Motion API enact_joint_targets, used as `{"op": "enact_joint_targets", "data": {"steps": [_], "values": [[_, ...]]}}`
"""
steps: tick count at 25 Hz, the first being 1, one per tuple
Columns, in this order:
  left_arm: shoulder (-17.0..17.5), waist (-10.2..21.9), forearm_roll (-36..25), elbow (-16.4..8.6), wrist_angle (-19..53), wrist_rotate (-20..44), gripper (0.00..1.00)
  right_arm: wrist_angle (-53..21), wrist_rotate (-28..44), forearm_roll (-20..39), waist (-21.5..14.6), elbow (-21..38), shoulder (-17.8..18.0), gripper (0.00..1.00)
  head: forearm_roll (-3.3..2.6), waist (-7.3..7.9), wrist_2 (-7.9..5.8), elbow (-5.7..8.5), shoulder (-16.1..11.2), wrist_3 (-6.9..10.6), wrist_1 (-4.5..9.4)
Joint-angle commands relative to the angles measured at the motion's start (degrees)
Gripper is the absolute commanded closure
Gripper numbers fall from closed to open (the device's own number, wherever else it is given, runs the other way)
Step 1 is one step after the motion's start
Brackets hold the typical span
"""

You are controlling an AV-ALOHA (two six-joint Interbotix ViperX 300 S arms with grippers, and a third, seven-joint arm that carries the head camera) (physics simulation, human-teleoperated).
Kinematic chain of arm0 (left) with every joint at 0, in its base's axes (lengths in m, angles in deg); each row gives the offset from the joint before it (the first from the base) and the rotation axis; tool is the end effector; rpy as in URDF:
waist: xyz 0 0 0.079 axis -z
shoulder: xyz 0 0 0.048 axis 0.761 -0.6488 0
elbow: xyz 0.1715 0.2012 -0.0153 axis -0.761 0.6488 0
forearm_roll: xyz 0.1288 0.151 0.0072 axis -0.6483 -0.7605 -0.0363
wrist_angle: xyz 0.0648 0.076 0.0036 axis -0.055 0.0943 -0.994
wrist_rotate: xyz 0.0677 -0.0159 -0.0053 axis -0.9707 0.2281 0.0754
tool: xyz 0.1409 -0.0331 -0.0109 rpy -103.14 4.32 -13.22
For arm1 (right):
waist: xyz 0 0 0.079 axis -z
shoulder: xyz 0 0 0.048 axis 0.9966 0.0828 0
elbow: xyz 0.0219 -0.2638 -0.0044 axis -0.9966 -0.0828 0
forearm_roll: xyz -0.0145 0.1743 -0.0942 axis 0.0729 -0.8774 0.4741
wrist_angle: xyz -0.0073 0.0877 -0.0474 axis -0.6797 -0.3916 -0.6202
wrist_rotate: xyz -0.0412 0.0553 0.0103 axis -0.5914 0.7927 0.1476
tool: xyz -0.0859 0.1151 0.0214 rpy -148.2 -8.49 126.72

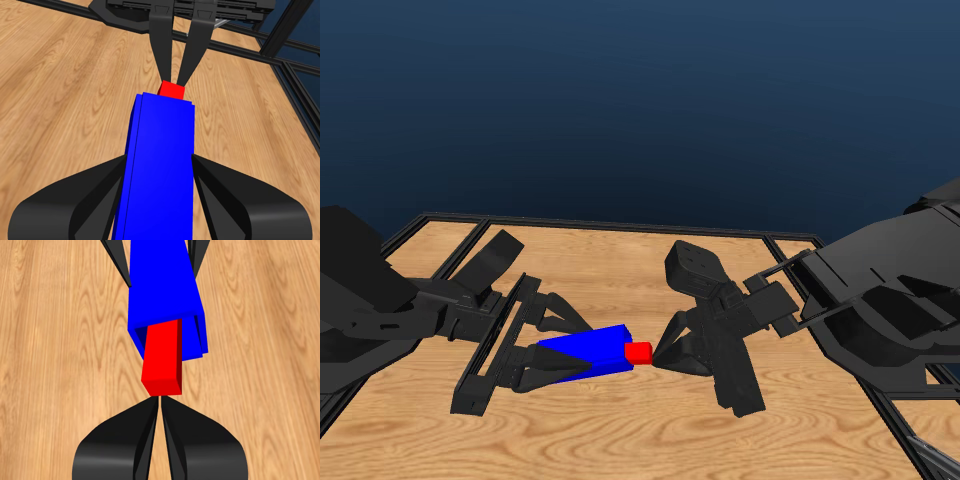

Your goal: Insert peg into socket

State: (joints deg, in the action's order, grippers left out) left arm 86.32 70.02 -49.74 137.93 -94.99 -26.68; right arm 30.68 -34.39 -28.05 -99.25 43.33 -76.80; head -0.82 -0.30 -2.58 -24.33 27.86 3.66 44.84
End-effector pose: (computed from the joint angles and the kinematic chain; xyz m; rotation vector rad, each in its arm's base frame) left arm 0.4119 -0.0853 0.0849 -0.2380 0.3724 0.0149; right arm 0.4526 0.0938 0.0677 0.1934 0.8451 0.0006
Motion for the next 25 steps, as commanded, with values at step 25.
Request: {"op": "enact_joint_targets", "data": {"steps": [25], "values": [[1.4, -0.3, -1.2, -0.9, 0.3, 2.2, 1.0, 20.5, -10.9, -16.0, 3.2, -9.8, -1.1, 1.0, 0.24, 0.33, 0.56, 0.67, 0.5, -0.6, -1.24]]}}
